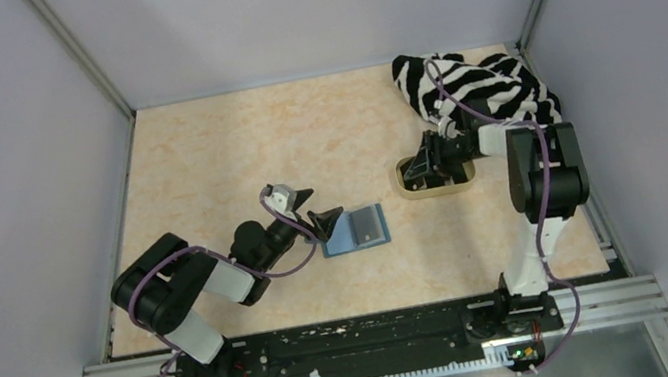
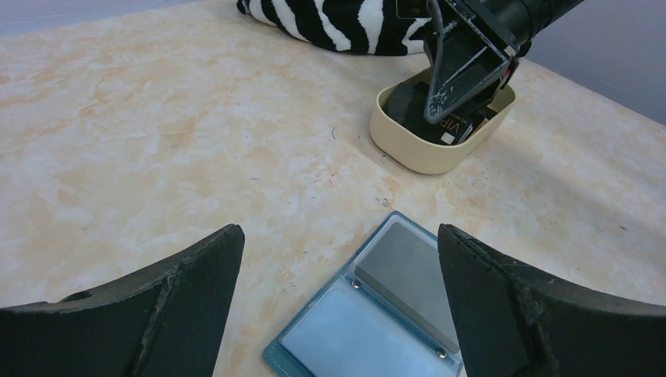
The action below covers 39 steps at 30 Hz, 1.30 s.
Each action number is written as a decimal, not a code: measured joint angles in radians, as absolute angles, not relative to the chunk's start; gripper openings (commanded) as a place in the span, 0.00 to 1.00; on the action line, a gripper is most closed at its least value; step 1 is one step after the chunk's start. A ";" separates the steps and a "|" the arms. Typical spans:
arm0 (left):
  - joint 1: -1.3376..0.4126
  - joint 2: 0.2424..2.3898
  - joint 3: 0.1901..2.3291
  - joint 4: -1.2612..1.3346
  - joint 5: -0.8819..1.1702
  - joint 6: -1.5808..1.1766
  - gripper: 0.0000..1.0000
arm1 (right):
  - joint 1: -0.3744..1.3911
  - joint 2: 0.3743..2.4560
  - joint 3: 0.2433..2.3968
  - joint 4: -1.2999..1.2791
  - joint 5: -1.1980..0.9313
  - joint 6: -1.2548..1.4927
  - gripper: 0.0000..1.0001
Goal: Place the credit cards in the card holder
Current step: Pick up the credit card from the storage box.
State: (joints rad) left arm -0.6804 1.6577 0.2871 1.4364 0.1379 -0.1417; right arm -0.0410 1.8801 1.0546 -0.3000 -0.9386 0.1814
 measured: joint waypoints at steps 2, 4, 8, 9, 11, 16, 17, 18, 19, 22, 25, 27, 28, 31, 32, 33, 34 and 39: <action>-0.680 1.658 0.287 1.436 0.138 -0.142 0.99 | -0.024 1.889 1.055 -0.310 -0.931 0.177 0.47; -0.680 1.658 0.287 1.436 0.138 -0.142 0.99 | -0.015 1.890 1.057 -0.316 -0.921 0.175 0.47; -0.680 1.658 0.287 1.436 0.138 -0.142 0.99 | -0.011 1.893 1.063 -0.328 -0.917 0.166 0.45; -0.680 1.658 0.287 1.437 0.138 -0.142 0.99 | -0.011 1.893 1.065 -0.331 -0.917 0.164 0.45; -0.680 1.658 0.287 1.436 0.138 -0.142 0.99 | -0.011 1.893 1.069 -0.344 -0.913 0.156 0.44; -0.680 1.658 0.287 1.437 0.138 -0.142 0.99 | -0.020 1.893 1.070 -0.359 -0.914 0.147 0.42; -0.680 1.658 0.287 1.437 0.138 -0.142 0.99 | -0.025 1.893 1.070 -0.362 -0.918 0.146 0.42; -0.680 1.658 0.287 1.437 0.138 -0.142 0.99 | -0.031 1.893 1.070 -0.364 -0.923 0.146 0.42; -0.680 1.658 0.287 1.436 0.138 -0.142 0.99 | -0.038 1.893 1.070 -0.365 -0.927 0.146 0.42; -0.680 1.658 0.287 1.437 0.138 -0.142 0.99 | -0.064 1.892 1.070 -0.366 -0.946 0.147 0.41; -0.680 1.658 0.287 1.437 0.138 -0.142 0.99 | -0.090 1.890 1.070 -0.366 -0.962 0.150 0.41; -0.680 1.658 0.287 1.437 0.138 -0.142 0.99 | -0.106 1.887 1.070 -0.366 -0.968 0.150 0.40; -0.680 1.658 0.287 1.437 0.138 -0.142 0.99 | -0.113 1.885 1.070 -0.366 -0.970 0.150 0.39; -0.680 1.658 0.287 1.437 0.138 -0.142 0.99 | -0.132 1.882 1.070 -0.366 -0.974 0.150 0.30; -0.680 1.658 0.287 1.437 0.138 -0.142 0.99 | -0.137 1.882 1.070 -0.366 -0.973 0.151 0.29; -0.680 1.658 0.287 1.437 0.138 -0.142 0.99 | -0.140 1.882 1.070 -0.367 -0.973 0.150 0.27; -0.680 1.658 0.287 1.437 0.138 -0.142 0.99 | -0.143 1.882 1.070 -0.367 -0.973 0.150 0.26; -0.680 1.658 0.287 1.437 0.138 -0.142 0.99 | -0.151 1.882 1.070 -0.368 -0.965 0.150 0.23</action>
State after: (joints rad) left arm -0.6804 1.6581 0.2871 1.4372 0.1379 -0.1421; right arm -0.1513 1.8824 1.0702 -0.3683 -0.9646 0.1497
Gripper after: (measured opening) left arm 0.988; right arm 0.255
